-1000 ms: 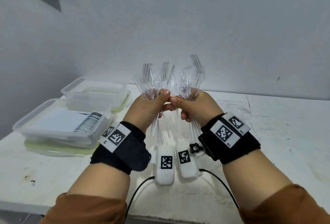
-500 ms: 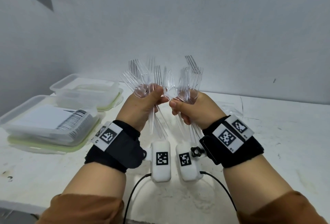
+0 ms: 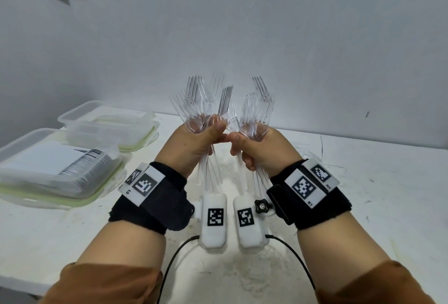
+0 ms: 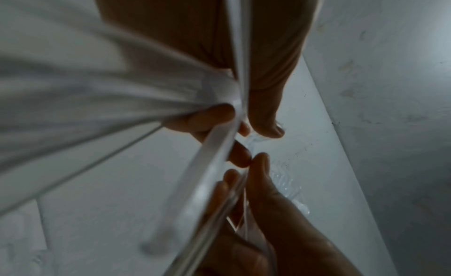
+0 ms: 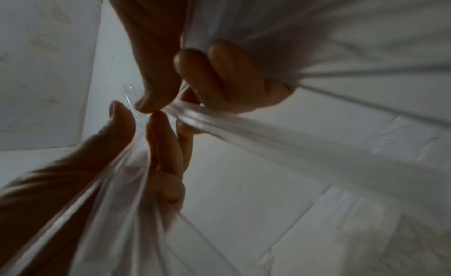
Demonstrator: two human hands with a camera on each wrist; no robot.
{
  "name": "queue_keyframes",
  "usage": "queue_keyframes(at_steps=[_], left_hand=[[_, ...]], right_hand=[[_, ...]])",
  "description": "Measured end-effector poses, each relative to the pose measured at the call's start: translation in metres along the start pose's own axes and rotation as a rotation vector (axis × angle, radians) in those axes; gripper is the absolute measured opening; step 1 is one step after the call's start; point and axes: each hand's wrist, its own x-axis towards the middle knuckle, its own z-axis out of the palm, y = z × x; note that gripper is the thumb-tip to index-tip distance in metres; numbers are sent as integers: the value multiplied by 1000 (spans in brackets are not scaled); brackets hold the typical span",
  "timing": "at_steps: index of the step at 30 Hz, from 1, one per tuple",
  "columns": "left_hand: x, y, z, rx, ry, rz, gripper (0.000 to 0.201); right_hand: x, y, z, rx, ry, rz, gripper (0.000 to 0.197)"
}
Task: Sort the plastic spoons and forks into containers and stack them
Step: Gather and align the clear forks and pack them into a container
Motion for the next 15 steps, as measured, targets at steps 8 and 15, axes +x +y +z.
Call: queue_keyframes(at_steps=[8, 15], left_hand=[[4, 3, -2, -102, -12, -5, 68], [5, 2, -9, -134, 19, -40, 60]], right_hand=[[1, -2, 0, -19, -14, -3, 23], [4, -1, 6, 58, 46, -4, 20]])
